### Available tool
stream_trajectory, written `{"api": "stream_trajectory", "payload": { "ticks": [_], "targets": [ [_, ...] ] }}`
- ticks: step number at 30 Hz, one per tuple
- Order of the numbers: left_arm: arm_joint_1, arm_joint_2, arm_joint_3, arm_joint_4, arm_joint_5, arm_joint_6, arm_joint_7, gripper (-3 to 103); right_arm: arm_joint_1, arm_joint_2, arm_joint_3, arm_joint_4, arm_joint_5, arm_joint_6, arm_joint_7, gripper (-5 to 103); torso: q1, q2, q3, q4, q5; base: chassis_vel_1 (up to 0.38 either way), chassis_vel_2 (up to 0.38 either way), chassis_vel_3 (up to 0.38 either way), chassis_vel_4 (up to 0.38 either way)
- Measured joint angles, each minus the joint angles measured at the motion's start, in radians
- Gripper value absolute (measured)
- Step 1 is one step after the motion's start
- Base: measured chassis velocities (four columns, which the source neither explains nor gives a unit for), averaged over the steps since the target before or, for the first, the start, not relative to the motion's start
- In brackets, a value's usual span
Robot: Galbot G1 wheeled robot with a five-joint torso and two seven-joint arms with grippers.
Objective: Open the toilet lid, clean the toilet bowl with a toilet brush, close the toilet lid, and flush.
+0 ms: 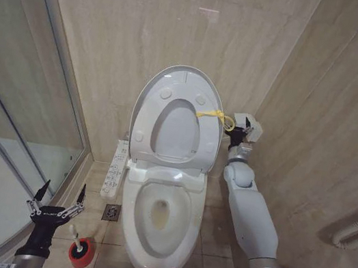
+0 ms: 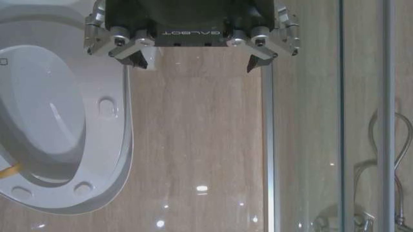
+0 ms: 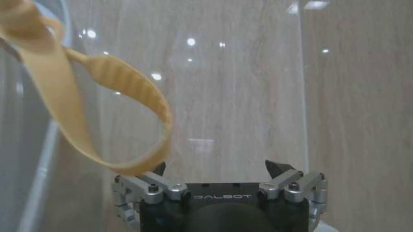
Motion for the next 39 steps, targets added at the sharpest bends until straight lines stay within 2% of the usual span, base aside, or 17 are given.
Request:
{"api": "stream_trajectory", "payload": {
  "ticks": [8, 19, 26, 39],
  "targets": [
    [0.000, 0.000, 0.000, 0.000, 0.000, 0.000, 0.000, 100, -0.059, -0.034, -0.043, 0.072, 0.024, -0.008, 0.013, 100, 0.000, 0.000, 0.000, -0.0009, 0.0000, 0.000, 0.000, 0.000, 0.000],
    [0.000, 0.000, 0.000, 0.000, 0.000, 0.000, 0.000, 100, -0.214, -0.072, -0.079, 0.202, 0.011, -0.002, 0.022, 100, 0.000, 0.000, 0.000, 0.0006, 0.0002, 0.000, 0.000, 0.000, 0.000],
    [0.000, 0.000, 0.000, 0.000, 0.000, 0.000, 0.000, 100, -0.393, -0.121, -0.018, 0.333, 0.021, -0.011, 0.032, 100, 0.000, 0.000, 0.000, -0.0004, 0.0003, 0.000, 0.000, 0.000, 0.000],
    [0.000, 0.000, 0.000, 0.000, 0.000, 0.000, 0.000, 100, -0.699, -0.169, 0.112, 0.560, 0.077, -0.021, 0.034, 100, 0.000, 0.000, 0.000, -0.0001, 0.0003, 0.000, 0.000, 0.000, 0.000]
  ]
}}
